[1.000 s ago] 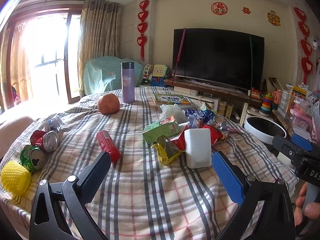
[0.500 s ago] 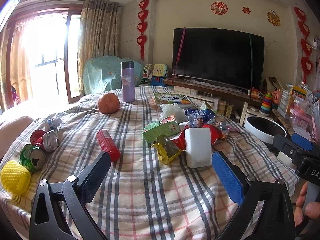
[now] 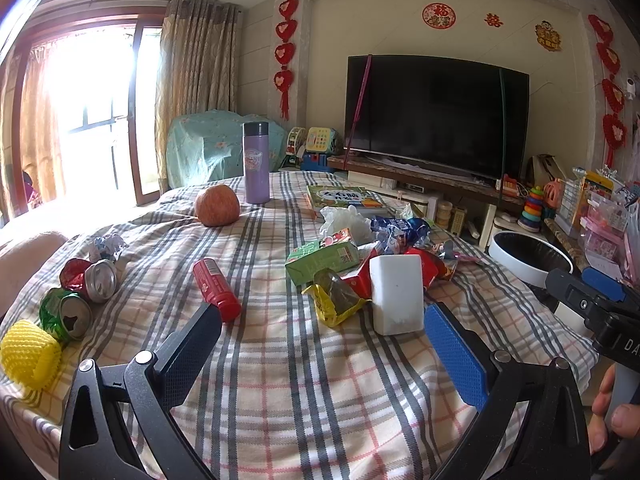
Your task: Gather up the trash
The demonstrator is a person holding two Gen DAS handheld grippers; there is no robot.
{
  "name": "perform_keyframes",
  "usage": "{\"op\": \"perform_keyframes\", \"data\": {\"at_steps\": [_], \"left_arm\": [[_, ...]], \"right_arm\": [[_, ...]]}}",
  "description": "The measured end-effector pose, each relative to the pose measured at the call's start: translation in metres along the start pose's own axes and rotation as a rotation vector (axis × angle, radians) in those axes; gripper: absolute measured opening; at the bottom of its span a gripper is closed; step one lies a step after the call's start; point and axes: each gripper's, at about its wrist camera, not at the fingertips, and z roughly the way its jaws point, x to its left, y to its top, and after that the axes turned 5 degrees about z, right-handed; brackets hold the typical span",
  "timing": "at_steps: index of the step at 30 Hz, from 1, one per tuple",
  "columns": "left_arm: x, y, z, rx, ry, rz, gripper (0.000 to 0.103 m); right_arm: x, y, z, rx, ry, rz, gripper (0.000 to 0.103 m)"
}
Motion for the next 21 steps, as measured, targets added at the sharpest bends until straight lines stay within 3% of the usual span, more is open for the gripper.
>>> {"op": "perform_keyframes", "data": {"at_steps": [21], "left_arm": [[0.015, 0.000, 0.014, 0.063, 0.030, -0.038, 0.102]], "right_arm": [[0.009, -0.002, 0.010, 0.047, 0.060, 0.014, 0.103]]}}
